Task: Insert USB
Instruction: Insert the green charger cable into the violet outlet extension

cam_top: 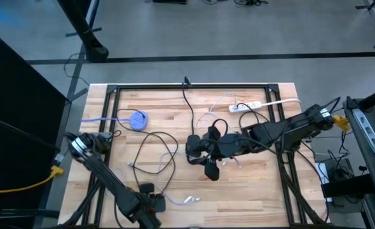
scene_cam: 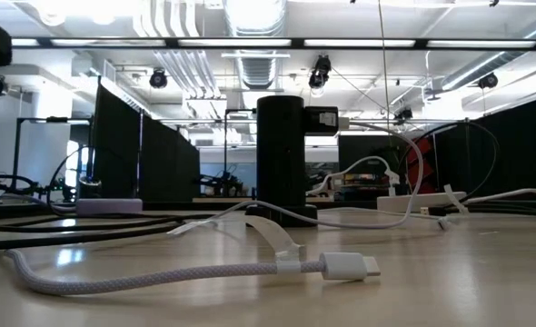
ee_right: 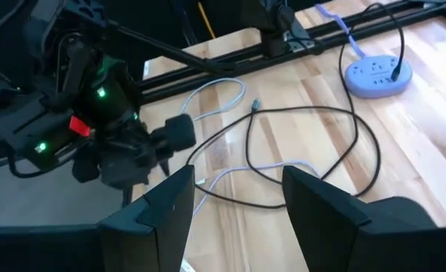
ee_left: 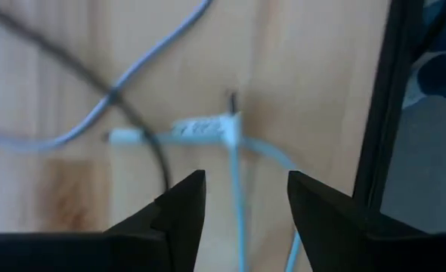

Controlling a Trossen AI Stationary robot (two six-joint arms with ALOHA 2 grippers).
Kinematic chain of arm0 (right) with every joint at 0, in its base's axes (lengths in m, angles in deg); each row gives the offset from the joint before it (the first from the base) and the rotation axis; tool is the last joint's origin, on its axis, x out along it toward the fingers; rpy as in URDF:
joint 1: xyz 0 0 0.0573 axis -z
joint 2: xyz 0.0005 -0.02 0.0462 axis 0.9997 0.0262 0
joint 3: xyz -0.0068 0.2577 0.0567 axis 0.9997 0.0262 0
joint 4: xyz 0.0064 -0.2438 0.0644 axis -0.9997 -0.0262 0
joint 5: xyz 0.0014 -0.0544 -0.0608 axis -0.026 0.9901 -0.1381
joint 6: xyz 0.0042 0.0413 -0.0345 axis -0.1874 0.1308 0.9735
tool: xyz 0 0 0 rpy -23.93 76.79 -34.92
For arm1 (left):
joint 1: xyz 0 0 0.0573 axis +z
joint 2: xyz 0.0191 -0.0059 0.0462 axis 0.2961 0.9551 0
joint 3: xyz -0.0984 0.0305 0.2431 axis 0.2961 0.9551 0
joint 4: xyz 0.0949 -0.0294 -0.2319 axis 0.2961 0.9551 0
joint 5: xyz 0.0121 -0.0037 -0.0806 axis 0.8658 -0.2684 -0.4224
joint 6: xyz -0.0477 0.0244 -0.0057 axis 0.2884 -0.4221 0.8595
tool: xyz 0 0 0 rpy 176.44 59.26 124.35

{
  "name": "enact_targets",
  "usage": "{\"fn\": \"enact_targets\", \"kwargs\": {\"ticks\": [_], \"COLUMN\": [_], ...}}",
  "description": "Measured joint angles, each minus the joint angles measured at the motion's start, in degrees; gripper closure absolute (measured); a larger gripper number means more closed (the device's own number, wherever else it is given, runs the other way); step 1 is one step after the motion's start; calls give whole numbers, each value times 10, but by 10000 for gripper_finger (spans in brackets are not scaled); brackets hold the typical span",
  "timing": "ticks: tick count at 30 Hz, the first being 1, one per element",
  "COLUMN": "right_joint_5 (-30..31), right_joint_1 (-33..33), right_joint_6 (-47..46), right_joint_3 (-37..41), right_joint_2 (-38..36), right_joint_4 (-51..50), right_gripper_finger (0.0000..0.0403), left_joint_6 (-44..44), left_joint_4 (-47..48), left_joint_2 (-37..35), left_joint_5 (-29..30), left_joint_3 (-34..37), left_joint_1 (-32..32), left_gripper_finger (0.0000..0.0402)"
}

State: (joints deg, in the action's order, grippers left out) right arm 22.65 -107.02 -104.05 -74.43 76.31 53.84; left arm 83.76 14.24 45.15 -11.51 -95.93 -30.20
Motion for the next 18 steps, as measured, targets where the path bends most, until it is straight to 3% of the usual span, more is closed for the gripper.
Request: {"fn": "enact_targets", "kwargs": {"ticks": [8, 18], "right_joint_5": [0, 0], "right_joint_1": [-12, -23], "right_joint_6": [-14, -12], "right_joint_3": [0, 0], "right_joint_2": [11, 12], "right_joint_4": [-4, -5], "right_gripper_finger": [217, 217], "left_joint_6": [-23, 29], "left_joint_4": [-16, -30], "left_joint_2": [17, 21], "left_joint_5": [25, 10], "left_joint_3": [0, 50], "left_joint_1": [-2, -3], "left_gripper_finger": [259, 266]}}
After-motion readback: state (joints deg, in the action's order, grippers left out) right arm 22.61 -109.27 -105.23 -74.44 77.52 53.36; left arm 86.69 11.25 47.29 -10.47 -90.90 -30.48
